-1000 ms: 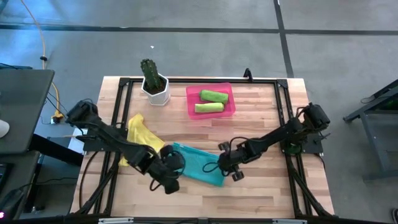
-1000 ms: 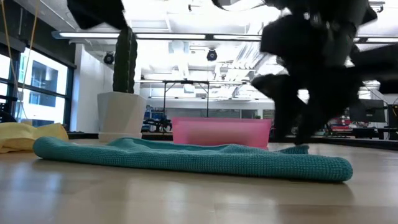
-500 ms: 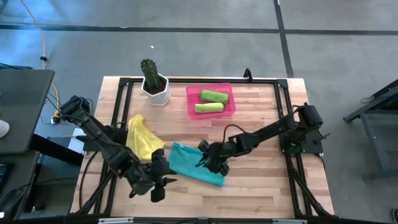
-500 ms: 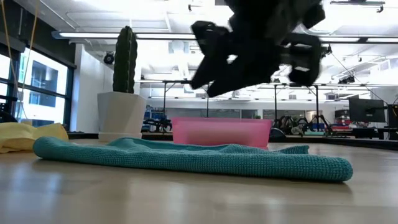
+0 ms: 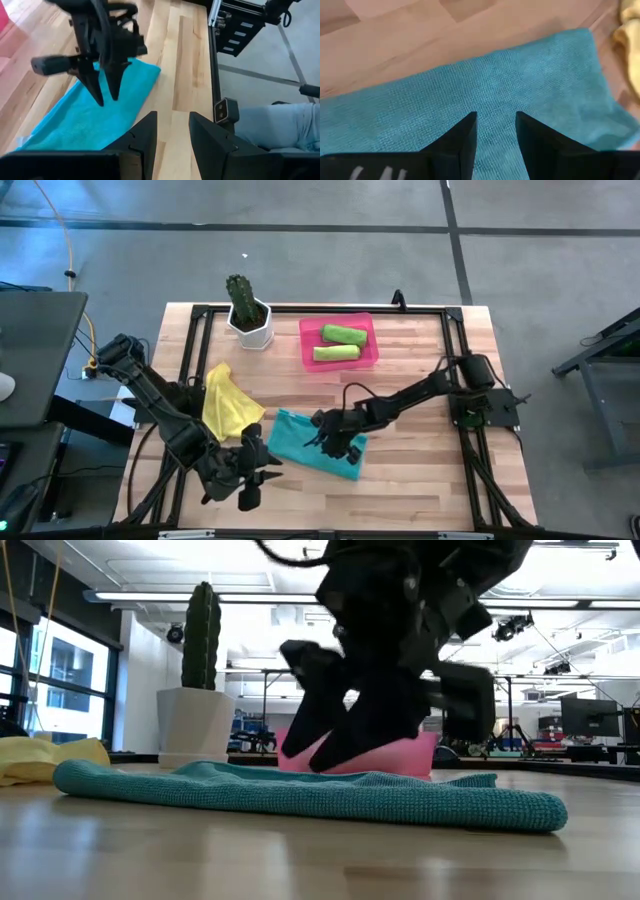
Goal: Roll microfiber towels into tight, uniform cylinder then place into a basket
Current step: Roll the blue microfiber cloth
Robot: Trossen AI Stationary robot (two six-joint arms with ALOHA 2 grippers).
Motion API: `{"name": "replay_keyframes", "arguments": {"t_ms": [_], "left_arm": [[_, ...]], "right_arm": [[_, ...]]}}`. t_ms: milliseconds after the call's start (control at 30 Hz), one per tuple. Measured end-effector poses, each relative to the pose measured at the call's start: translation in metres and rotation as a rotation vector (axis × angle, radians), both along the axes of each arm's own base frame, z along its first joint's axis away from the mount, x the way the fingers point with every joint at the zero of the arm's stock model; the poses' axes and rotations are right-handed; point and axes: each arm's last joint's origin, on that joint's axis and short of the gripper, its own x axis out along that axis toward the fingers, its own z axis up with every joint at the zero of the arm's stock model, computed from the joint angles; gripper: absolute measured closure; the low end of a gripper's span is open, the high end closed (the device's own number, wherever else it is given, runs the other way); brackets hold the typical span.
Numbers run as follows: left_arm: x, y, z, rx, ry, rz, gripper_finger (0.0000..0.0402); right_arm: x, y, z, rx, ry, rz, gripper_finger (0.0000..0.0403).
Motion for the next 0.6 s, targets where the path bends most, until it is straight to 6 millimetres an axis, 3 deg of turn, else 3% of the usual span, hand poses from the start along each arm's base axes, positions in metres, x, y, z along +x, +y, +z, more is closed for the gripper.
{"name": "replay_keyframes", "arguments": {"t_ms": [400,600], "left_arm": [[0.000,0.000,0.000,0.036,-0.009,-0.007,0.0300],[0.001,0.000,0.000,0.039,-0.012,-0.003,0.0300]], "right_arm": [[0.018,-0.015,-0.011,0.051,0.138,-0.069,0.0274],[0.019,-0.031,-0.014,0.178,0.233,-0.273,0.0274]]}}
